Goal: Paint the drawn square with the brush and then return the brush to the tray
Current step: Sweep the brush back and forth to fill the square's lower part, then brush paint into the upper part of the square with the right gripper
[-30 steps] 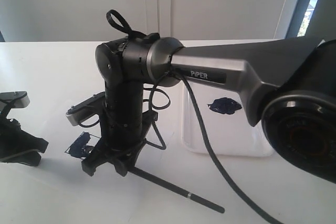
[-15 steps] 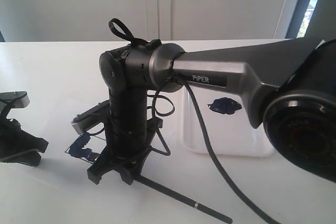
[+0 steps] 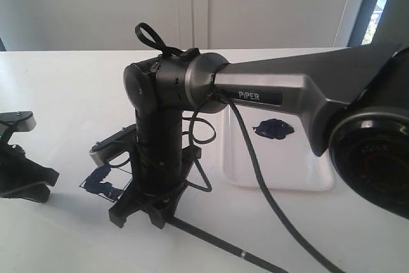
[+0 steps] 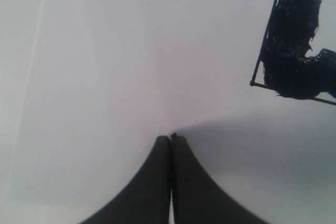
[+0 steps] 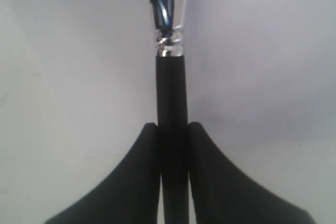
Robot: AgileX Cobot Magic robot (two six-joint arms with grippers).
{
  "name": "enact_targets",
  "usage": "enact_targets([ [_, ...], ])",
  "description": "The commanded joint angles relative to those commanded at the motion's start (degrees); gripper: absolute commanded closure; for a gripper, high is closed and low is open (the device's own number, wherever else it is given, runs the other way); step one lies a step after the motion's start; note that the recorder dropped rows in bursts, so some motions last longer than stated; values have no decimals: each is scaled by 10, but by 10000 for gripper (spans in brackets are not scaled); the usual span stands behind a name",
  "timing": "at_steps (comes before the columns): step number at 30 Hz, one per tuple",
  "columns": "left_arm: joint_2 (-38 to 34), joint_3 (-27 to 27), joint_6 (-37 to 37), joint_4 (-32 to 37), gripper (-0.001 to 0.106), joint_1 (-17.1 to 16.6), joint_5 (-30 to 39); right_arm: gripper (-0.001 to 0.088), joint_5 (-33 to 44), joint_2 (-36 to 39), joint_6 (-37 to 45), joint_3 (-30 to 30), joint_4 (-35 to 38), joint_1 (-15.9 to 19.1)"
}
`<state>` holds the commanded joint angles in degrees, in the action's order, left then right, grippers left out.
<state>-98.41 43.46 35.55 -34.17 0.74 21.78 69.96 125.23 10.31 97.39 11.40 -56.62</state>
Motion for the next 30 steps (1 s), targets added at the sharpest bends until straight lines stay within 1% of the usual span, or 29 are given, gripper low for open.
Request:
enact_targets([
  [4, 0, 0, 0, 0, 1053, 0, -1, 868, 0, -1, 1, 0, -5, 0],
  [12, 0, 0, 0, 0, 1053, 0, 1, 868, 0, -1, 0, 0, -52, 1],
  [27, 0, 0, 3, 0, 1053, 0, 3, 868, 0, 0, -15, 1, -53, 38],
  [29, 0, 0, 3, 0, 1053, 0, 3, 868, -1, 0, -15, 2, -43, 38],
  [30, 0, 0, 3, 0, 1053, 0, 3, 868, -13, -3, -9, 2, -32, 38],
])
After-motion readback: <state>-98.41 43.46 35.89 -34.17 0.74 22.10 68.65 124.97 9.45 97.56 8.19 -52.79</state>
